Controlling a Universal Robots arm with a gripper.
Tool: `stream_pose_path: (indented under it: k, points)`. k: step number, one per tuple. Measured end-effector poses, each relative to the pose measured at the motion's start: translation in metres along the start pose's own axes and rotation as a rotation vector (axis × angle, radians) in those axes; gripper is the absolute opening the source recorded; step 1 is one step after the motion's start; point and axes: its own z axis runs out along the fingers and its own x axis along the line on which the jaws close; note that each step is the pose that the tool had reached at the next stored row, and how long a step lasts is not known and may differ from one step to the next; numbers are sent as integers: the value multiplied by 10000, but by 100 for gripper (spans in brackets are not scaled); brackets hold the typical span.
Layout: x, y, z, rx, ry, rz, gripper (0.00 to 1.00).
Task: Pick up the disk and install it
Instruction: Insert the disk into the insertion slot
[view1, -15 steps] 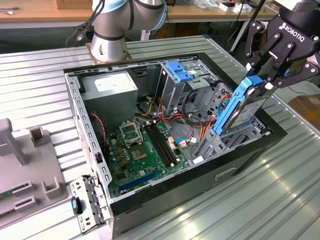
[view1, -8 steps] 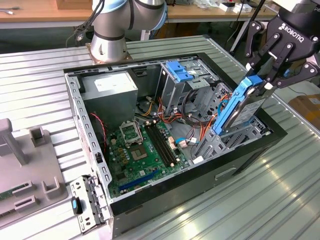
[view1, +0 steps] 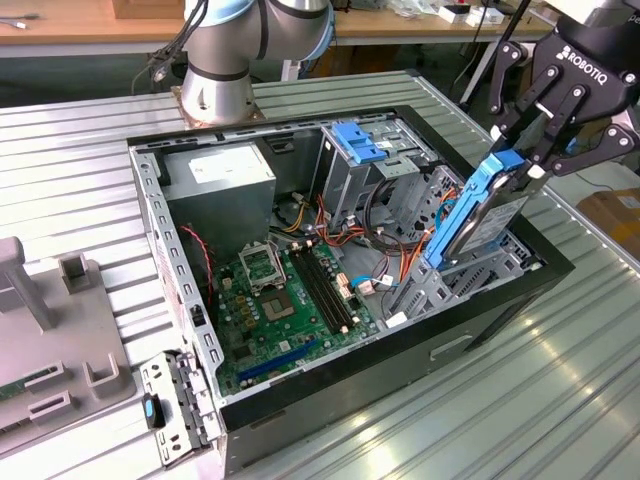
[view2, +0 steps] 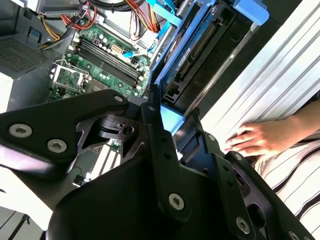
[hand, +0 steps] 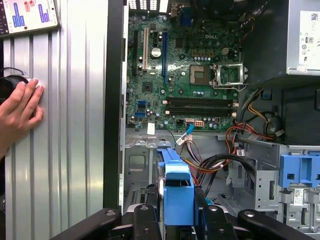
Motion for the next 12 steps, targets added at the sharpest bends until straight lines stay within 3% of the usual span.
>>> stream_pose_path:
  k: [4,12]
  points:
    - [3,0,63,-1,12,-7,36]
    - [20,0,362,-2,19,-8,36]
